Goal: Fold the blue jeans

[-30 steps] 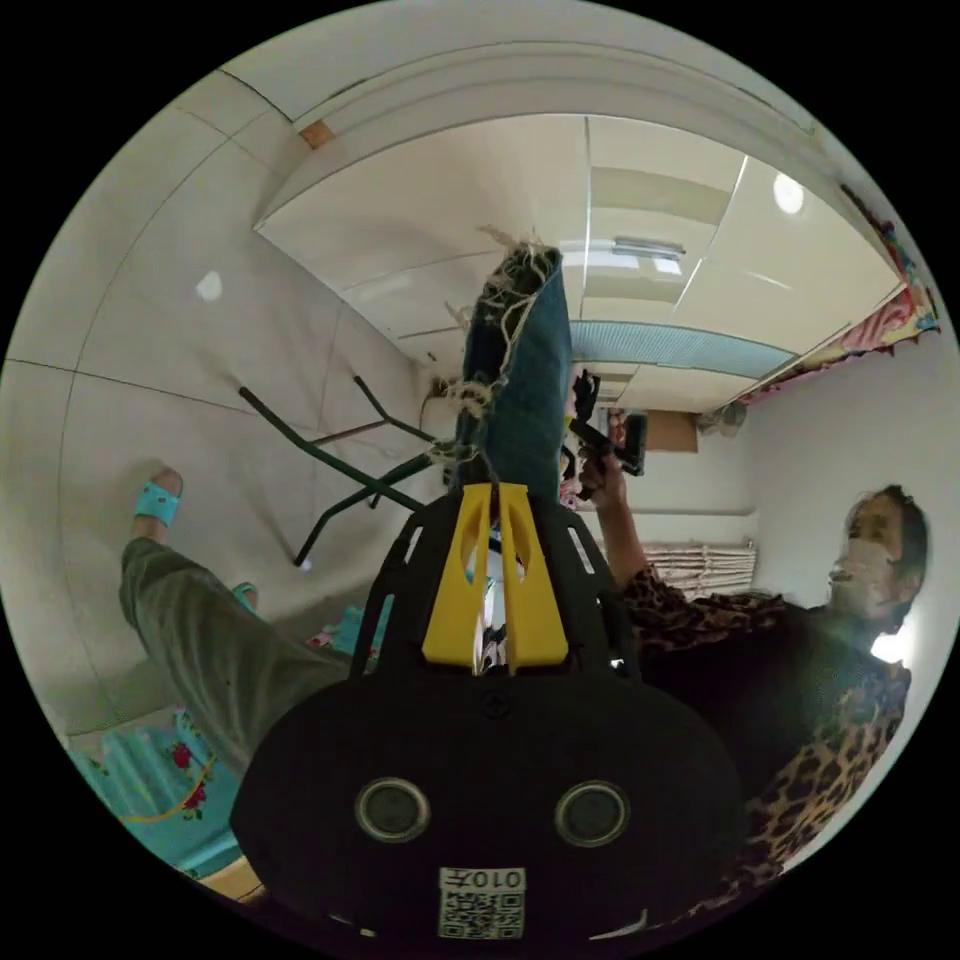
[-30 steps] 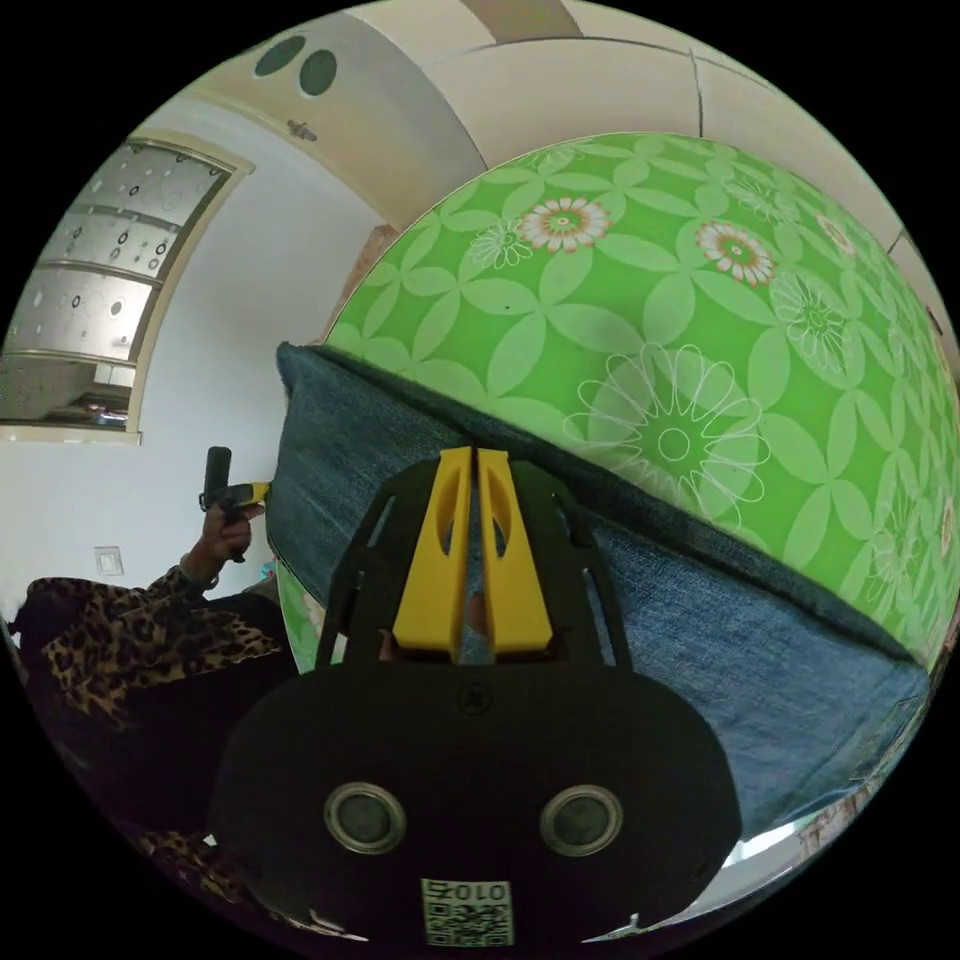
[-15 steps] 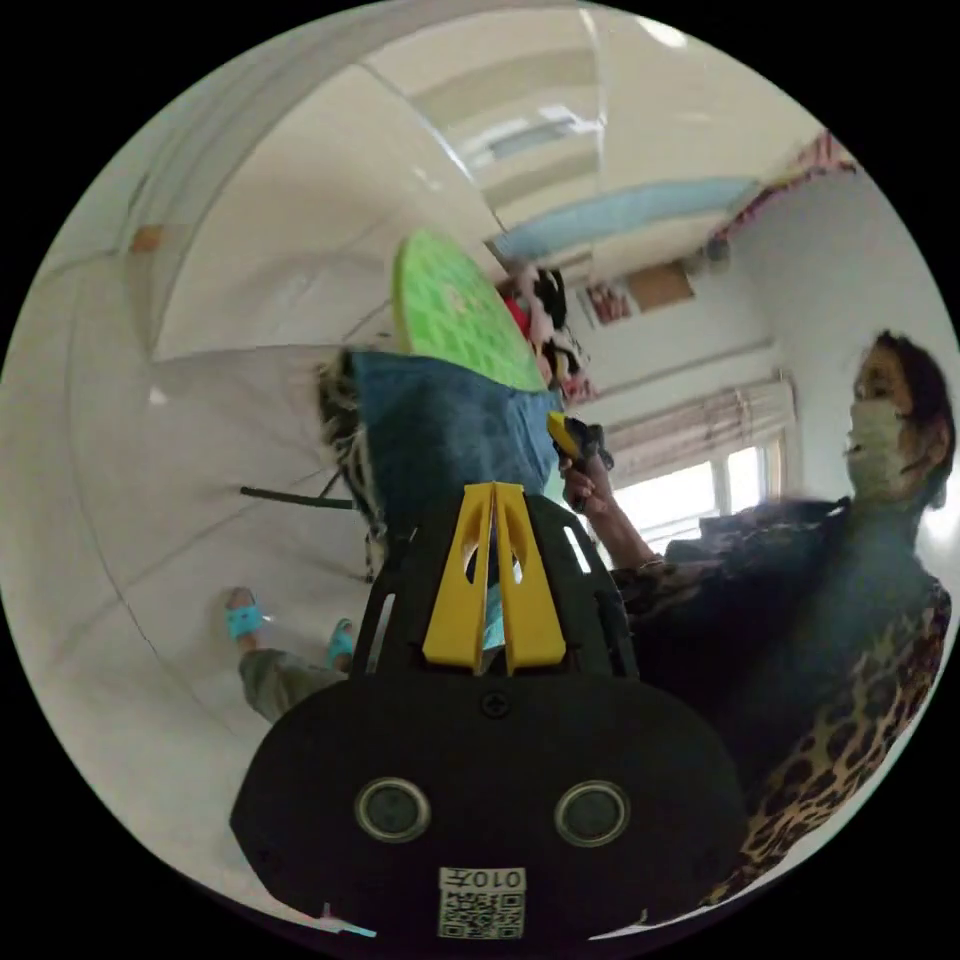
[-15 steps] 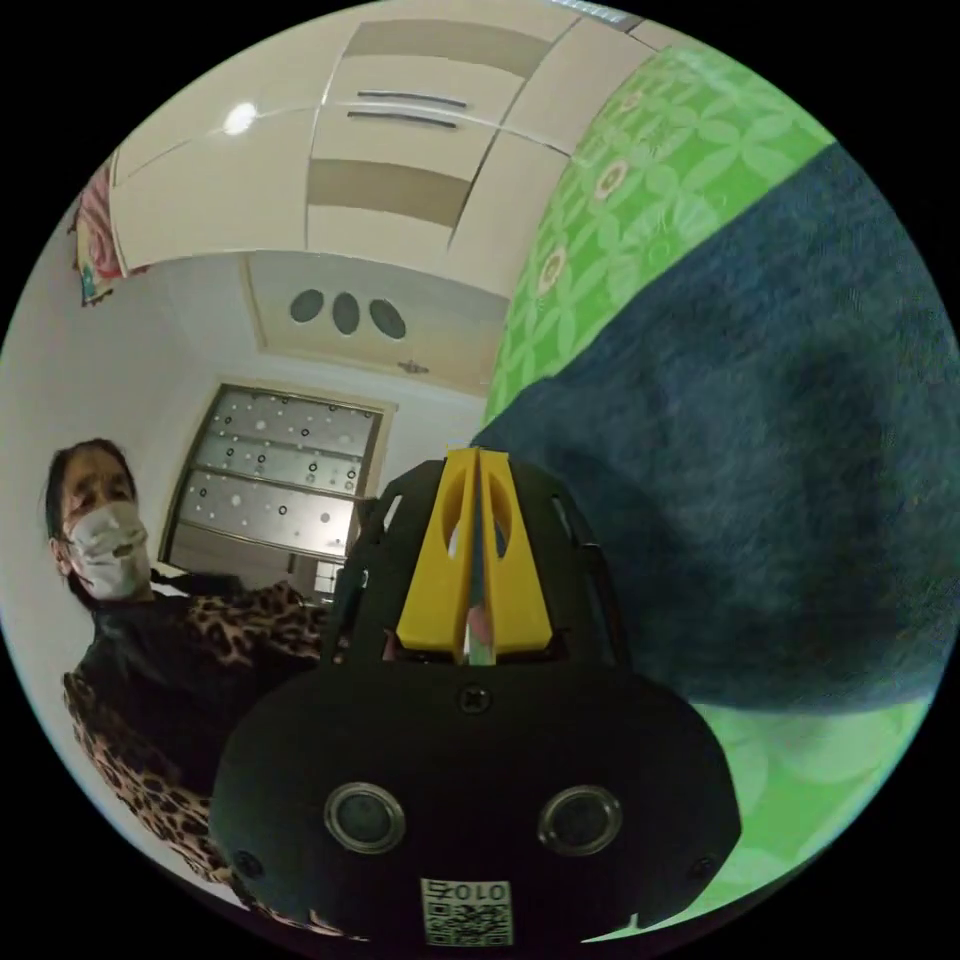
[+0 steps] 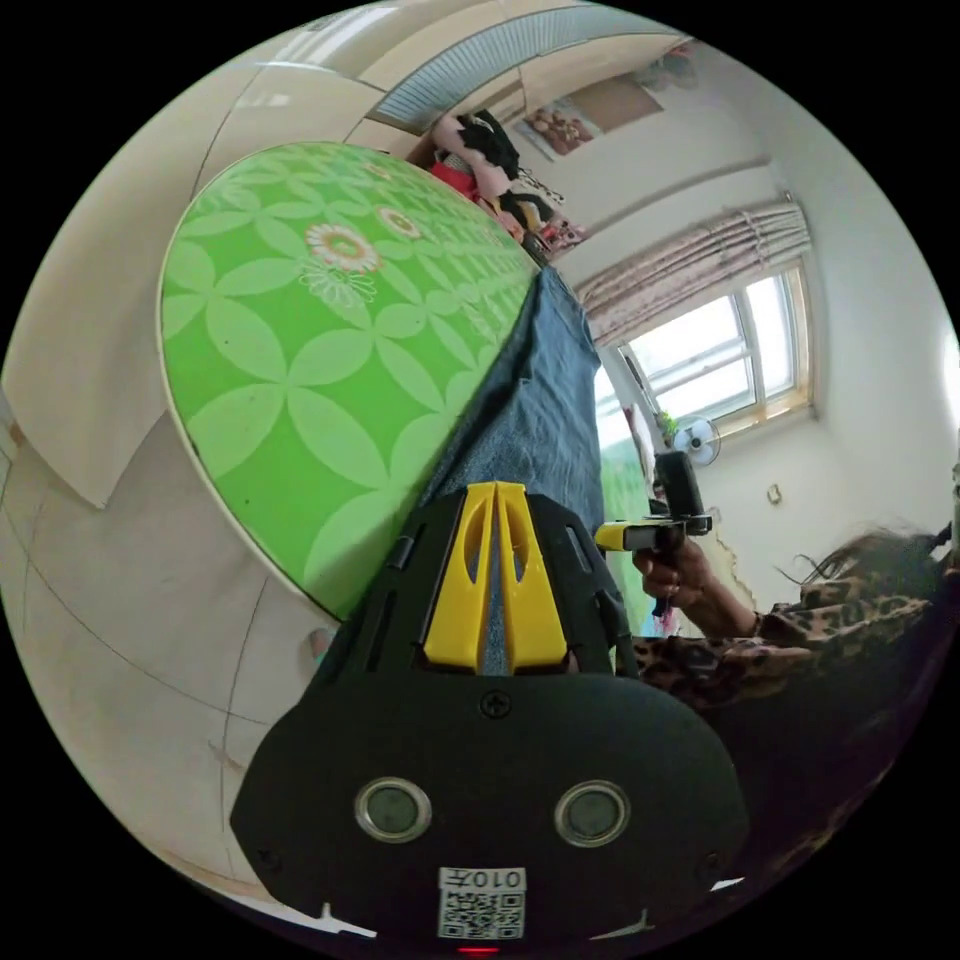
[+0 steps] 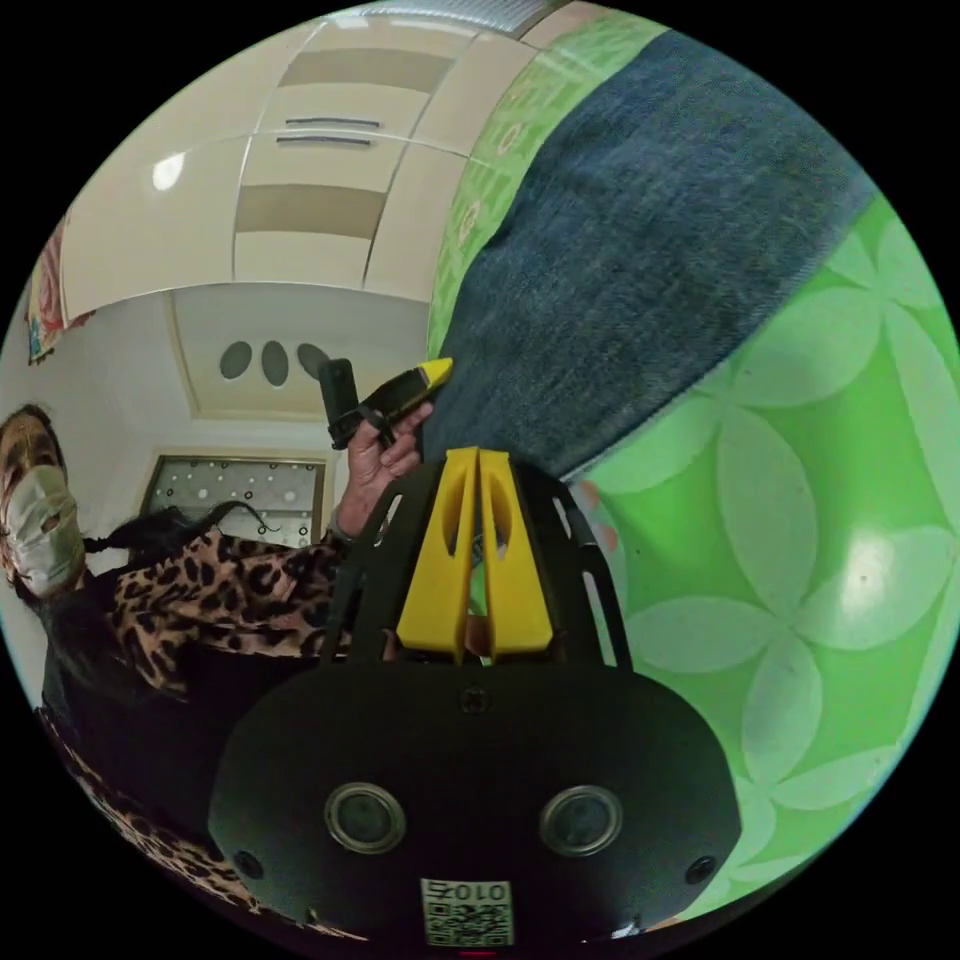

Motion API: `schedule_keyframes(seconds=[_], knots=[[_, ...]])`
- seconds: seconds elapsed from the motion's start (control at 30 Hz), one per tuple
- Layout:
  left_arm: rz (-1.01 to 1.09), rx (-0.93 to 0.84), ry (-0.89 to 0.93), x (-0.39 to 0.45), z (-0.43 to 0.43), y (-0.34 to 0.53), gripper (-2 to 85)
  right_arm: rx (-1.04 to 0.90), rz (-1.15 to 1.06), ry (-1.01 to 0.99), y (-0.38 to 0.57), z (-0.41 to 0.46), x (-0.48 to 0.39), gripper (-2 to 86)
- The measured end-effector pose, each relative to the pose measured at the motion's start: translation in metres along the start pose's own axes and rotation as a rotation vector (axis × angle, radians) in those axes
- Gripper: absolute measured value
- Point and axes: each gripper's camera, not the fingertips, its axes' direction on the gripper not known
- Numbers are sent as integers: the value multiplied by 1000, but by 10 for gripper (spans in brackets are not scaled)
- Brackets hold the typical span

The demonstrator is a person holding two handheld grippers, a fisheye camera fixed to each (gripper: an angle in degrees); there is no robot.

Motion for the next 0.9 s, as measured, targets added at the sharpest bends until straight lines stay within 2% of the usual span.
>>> schedule_keyframes(seconds=[0.13,0.2,0.33,0.5,0.6,0.77,0.9], knots=[[-14,2,-114,17,3,-2,-4,116,-26,-62,10,-19,-6,29],[-7,-18,-139,21,6,-9,-4,193,-80,-27,4,-36,-23,34],[-30,-60,-120,27,11,-23,-3,204,-59,63,-28,-49,-44,62],[248,-35,-248,94,-10,-49,-2,206,14,354,-76,-33,-90,99],[400,-94,-310,103,-3,-73,-2,207,70,548,-94,-2,-116,101],[542,-242,-221,78,14,-104,-3,213,236,770,-116,52,-138,96],[601,-318,-140,57,16,-122,-3,252,345,796,-122,84,-149,94]])
